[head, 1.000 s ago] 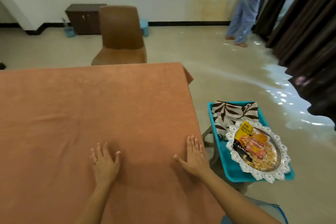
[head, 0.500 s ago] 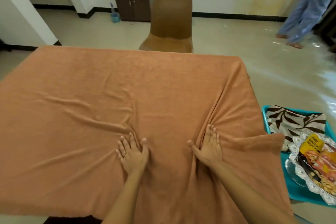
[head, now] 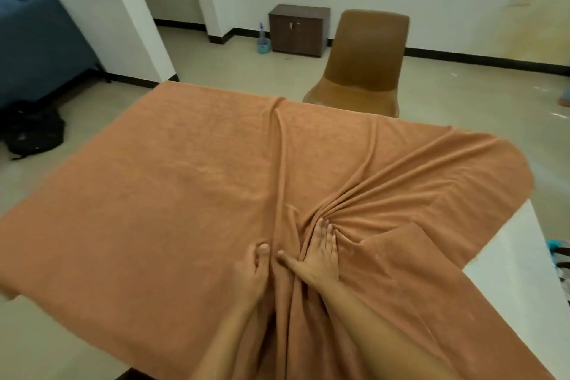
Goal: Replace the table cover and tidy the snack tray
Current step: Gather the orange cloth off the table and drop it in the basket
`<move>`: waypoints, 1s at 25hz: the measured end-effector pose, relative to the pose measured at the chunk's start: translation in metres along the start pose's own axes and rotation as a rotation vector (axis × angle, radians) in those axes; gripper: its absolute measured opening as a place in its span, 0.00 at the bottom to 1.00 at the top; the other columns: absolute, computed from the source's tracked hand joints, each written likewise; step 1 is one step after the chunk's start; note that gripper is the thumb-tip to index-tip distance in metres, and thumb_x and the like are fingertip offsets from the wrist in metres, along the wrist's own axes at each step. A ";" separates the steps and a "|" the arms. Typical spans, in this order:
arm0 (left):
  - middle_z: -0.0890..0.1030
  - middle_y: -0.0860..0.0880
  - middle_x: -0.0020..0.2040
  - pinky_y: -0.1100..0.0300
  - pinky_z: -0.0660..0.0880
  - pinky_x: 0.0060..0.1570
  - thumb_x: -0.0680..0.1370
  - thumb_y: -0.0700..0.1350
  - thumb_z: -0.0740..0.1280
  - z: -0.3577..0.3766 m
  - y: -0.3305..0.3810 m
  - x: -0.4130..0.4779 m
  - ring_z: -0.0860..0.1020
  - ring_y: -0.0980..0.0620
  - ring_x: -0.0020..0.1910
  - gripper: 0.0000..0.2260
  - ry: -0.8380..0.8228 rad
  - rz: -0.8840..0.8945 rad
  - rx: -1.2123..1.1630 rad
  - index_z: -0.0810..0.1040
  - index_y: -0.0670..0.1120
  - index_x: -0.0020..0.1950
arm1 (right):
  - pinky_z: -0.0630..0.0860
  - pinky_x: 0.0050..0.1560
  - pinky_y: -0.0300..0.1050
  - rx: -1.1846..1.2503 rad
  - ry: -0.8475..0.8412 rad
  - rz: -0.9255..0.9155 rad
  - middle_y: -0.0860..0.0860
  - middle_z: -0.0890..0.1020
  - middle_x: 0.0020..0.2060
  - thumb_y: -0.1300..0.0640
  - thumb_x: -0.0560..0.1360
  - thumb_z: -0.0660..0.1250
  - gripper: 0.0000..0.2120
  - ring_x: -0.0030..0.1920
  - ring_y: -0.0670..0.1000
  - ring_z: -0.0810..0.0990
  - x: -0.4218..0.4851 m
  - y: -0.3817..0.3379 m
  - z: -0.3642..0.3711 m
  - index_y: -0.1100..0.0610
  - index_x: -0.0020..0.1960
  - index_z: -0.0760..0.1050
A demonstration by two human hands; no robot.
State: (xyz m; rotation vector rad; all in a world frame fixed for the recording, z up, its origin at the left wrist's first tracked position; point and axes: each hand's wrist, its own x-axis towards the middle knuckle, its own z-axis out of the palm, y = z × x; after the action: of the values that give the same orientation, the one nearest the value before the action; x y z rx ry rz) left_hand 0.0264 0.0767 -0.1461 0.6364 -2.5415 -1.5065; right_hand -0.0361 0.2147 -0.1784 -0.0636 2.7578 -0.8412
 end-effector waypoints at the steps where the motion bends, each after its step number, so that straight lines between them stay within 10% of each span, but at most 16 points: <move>1: 0.82 0.44 0.54 0.59 0.72 0.51 0.77 0.56 0.57 -0.025 -0.015 0.015 0.79 0.42 0.56 0.22 0.167 0.035 0.095 0.76 0.42 0.63 | 0.32 0.74 0.45 -0.047 0.001 -0.029 0.49 0.31 0.73 0.21 0.62 0.57 0.62 0.75 0.49 0.31 0.005 -0.007 0.007 0.57 0.72 0.24; 4: 0.67 0.32 0.71 0.42 0.62 0.69 0.75 0.58 0.57 -0.102 -0.069 0.061 0.65 0.33 0.70 0.33 0.483 -0.123 0.374 0.66 0.36 0.72 | 0.34 0.75 0.44 -0.146 0.020 -0.134 0.52 0.33 0.74 0.24 0.65 0.58 0.59 0.75 0.49 0.32 0.016 -0.009 0.019 0.55 0.71 0.24; 8: 0.52 0.37 0.78 0.43 0.42 0.74 0.75 0.68 0.55 -0.162 -0.124 0.088 0.47 0.37 0.77 0.42 0.469 -0.585 0.542 0.50 0.40 0.78 | 0.36 0.75 0.41 -0.234 0.082 -0.233 0.54 0.40 0.77 0.25 0.68 0.53 0.54 0.77 0.50 0.37 0.026 0.002 0.028 0.57 0.74 0.29; 25: 0.60 0.50 0.78 0.60 0.48 0.75 0.79 0.45 0.57 0.037 -0.023 0.075 0.55 0.54 0.77 0.26 -0.215 0.214 0.322 0.57 0.48 0.78 | 0.42 0.72 0.36 0.058 0.079 -0.190 0.53 0.51 0.78 0.47 0.82 0.50 0.30 0.78 0.48 0.48 0.047 -0.012 0.021 0.56 0.78 0.42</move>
State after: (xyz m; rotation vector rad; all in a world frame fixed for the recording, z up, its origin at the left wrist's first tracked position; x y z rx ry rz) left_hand -0.0459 0.0658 -0.1924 0.2300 -2.9351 -1.1631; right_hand -0.0763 0.1882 -0.1995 -0.2912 2.8317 -0.9909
